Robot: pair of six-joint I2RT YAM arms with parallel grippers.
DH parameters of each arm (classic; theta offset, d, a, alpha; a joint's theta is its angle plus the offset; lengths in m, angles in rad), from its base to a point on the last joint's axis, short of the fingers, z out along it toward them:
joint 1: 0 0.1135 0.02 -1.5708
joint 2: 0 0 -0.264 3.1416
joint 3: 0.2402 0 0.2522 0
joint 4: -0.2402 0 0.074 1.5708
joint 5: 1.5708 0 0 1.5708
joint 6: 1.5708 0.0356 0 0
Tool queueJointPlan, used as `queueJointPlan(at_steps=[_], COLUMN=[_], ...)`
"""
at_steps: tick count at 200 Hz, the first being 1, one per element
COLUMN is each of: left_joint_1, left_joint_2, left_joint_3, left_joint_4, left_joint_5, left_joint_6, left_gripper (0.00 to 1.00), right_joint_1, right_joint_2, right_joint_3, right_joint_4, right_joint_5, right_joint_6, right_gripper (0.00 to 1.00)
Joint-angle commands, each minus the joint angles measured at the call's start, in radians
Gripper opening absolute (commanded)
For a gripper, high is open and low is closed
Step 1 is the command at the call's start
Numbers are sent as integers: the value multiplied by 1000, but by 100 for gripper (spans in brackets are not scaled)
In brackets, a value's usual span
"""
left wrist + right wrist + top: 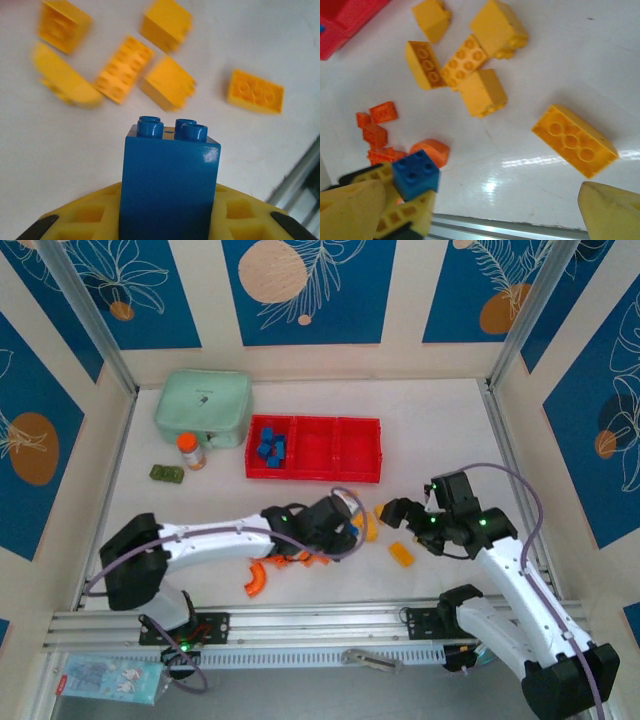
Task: Sort the legos into containers by color
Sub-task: Place the lego in the container.
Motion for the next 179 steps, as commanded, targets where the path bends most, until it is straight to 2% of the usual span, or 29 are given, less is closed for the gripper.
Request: queueJointPlan(at_steps=[1, 36, 80, 125, 159, 166, 179], left_joint_1=[96, 292, 509, 629, 683, 689, 694], left_joint_2=[-71, -76, 45, 249, 405, 428, 462], left_joint_3=[-4, 96, 267, 463, 601, 625, 664], left_joint_4=[-100, -247, -315, -295, -328, -332, -341], left_joint_5=[-34, -79, -90, -64, -95, -90, -62], left_joint_6=[11, 53, 89, 120, 123, 125, 135], left_gripper=[20, 19, 17, 17, 18, 20, 29], right_joint_1=[49, 144, 213, 217, 213, 211, 208], right_joint_2=[49, 169, 318, 389, 408, 409, 408], right_joint_3=[56, 102, 152, 161, 170, 173, 177], right_joint_4=[77, 207, 326, 390, 396, 392, 384], right_joint_5=[-51, -60, -65, -46, -53, -51, -44], right_joint_6=[-51, -82, -101, -92, -91, -94, -97], right_gripper=[99, 99, 99, 99, 99, 99, 99])
